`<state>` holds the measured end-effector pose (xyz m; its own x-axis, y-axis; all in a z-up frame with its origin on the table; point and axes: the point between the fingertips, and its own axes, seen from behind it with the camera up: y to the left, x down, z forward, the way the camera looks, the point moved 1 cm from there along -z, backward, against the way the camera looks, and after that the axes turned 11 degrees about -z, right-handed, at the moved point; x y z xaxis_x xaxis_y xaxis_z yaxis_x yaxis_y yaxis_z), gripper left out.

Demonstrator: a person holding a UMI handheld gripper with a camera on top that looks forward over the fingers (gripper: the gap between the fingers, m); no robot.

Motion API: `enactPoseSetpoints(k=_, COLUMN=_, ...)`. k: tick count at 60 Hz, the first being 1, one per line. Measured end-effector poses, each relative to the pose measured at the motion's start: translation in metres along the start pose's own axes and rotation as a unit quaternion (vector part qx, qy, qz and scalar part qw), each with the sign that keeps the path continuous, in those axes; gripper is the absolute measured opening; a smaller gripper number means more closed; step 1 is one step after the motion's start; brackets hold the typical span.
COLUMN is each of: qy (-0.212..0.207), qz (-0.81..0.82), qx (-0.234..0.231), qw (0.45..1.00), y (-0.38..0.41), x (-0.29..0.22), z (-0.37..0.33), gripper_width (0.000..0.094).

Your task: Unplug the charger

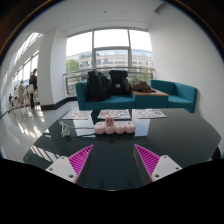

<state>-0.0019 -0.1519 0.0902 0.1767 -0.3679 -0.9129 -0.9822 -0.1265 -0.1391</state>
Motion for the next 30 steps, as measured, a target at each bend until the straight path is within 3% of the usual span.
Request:
enactPoseSetpoints(k=8, qy=0.006, qz=-0.006, qx=0.0, qw=1.0, y=-0.004, x=-0.015, z=0.047, gripper_width=0.0801)
enactPoseSetpoints(k=18, qy=-0.001, qz=-0.013, qx=0.01, qw=1.0, y=0.006, x=-0.039, z=0.179, gripper_width=0.079)
enactPoseSetpoints(k=25, qy=0.006, qz=-0.011, qx=0.016, qw=1.0, y=0.001, x=-0.046, z=0.204, gripper_width=0.0776)
enactPoseSetpoints(k=30, qy=0.009, qz=-0.008, qx=0.018, qw=1.0, y=0.005, x=-0.048, z=0.23, gripper_width=0.0694)
